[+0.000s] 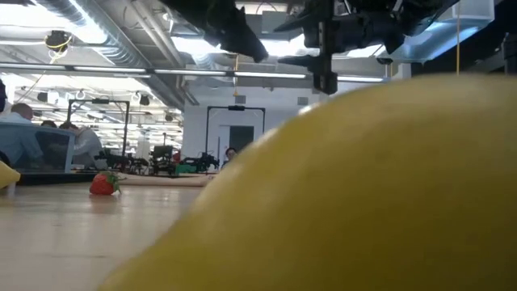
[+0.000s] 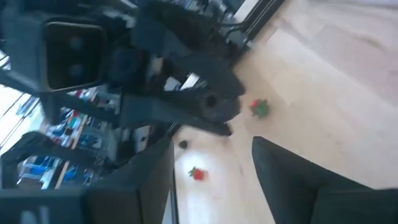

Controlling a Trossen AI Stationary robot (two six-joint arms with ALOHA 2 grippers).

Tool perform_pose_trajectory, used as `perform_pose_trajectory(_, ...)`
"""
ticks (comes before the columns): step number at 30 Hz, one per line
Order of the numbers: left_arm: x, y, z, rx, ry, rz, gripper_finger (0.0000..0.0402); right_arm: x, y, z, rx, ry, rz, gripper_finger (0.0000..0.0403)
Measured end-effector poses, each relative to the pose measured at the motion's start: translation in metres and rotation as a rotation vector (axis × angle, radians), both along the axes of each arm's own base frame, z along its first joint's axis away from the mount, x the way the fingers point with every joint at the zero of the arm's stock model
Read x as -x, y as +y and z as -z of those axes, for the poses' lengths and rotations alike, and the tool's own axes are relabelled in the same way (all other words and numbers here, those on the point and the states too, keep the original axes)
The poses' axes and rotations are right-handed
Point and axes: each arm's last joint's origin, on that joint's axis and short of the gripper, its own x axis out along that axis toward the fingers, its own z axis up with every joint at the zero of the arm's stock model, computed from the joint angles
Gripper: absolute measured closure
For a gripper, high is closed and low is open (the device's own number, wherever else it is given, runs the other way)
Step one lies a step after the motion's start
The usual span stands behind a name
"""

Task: Pick and placing Produce into tupperware
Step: Put the blackberry into the transparent bin

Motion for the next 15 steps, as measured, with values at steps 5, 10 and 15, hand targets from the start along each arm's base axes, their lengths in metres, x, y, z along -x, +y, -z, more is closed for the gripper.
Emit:
perform_pose_trajectory(5,-0.0009,-0.0003,-0.0019,-0.014,-0.016,0.009,0.0301,-0.0004,-0.0014,-0.0008,0.03,-0.01,0.037,0.0154)
perform_pose_trajectory(10,-0.0013,-0.0002,-0.0027,-0.014,-0.025,0.008,0.0315,-0.0005,-0.0016,-0.0007,0.025,-0.008,0.05,0.0127)
perform_pose_trajectory(15,-0.0025,-0.0006,-0.0055,-0.01,-0.057,0.016,0.0298,-0.0008,-0.0032,-0.0012,0.059,-0.013,0.099,0.0122)
